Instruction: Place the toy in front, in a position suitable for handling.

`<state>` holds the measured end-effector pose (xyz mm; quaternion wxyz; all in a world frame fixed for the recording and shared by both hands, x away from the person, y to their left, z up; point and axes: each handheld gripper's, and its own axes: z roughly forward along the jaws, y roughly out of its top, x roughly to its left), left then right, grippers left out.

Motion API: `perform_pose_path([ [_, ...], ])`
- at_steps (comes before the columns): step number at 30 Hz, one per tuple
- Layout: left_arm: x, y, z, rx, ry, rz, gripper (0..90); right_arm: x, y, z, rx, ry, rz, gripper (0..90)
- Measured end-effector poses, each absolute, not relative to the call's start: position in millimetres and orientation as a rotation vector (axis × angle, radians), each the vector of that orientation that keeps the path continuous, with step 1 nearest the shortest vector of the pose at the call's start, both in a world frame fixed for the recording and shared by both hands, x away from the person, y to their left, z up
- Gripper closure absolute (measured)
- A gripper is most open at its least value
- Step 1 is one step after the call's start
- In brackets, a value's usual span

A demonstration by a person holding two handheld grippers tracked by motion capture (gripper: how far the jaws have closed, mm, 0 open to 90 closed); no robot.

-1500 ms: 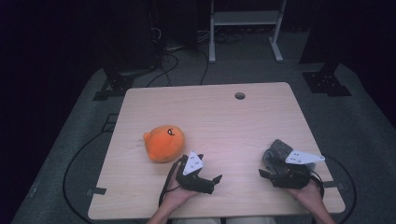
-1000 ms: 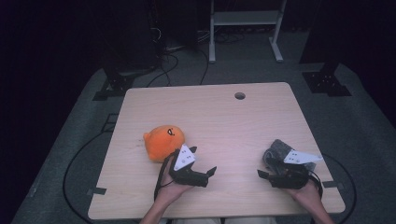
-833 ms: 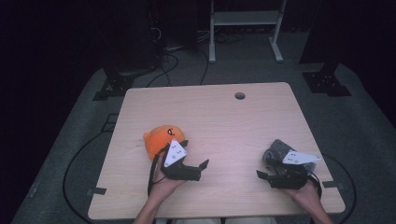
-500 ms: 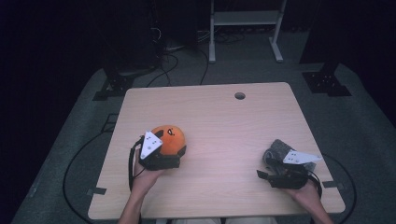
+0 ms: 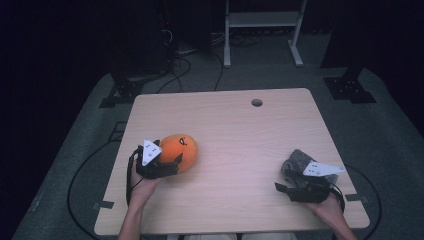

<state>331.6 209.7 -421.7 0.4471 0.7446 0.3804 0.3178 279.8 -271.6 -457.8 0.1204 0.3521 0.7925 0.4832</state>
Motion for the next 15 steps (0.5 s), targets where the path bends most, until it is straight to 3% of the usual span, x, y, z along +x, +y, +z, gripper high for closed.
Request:
perform_pose_path([
  [15, 347, 215, -443, 1.903, 1.026, 0.675, 7.4, 278, -271, -457, 1.017, 2.315, 1.412, 31.9],
])
